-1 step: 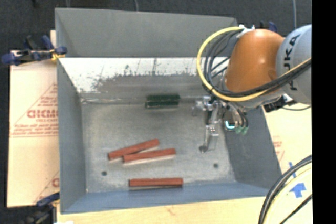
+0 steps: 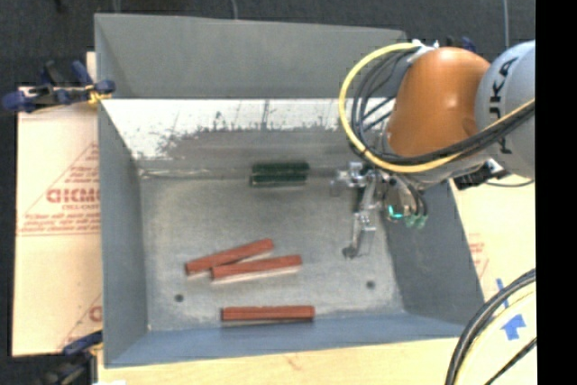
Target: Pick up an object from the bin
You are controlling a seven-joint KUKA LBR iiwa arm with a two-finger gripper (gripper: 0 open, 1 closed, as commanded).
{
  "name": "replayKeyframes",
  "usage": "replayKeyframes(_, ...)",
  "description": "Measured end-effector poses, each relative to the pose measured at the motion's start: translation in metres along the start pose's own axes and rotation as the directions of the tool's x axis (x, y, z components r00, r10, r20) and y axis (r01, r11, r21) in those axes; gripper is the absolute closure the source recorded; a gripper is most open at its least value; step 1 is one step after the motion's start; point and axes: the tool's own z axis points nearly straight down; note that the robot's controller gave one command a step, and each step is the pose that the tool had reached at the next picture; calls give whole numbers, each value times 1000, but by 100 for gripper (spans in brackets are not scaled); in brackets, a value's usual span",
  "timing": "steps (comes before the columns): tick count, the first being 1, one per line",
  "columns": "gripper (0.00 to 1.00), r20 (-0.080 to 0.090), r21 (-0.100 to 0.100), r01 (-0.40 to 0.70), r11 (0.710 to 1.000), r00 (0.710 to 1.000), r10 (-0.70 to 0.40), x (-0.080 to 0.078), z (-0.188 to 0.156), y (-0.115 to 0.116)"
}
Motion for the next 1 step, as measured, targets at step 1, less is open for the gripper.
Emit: replayKeyframes(1, 0, 4, 1, 99, 995, 995, -99, 7, 34, 29)
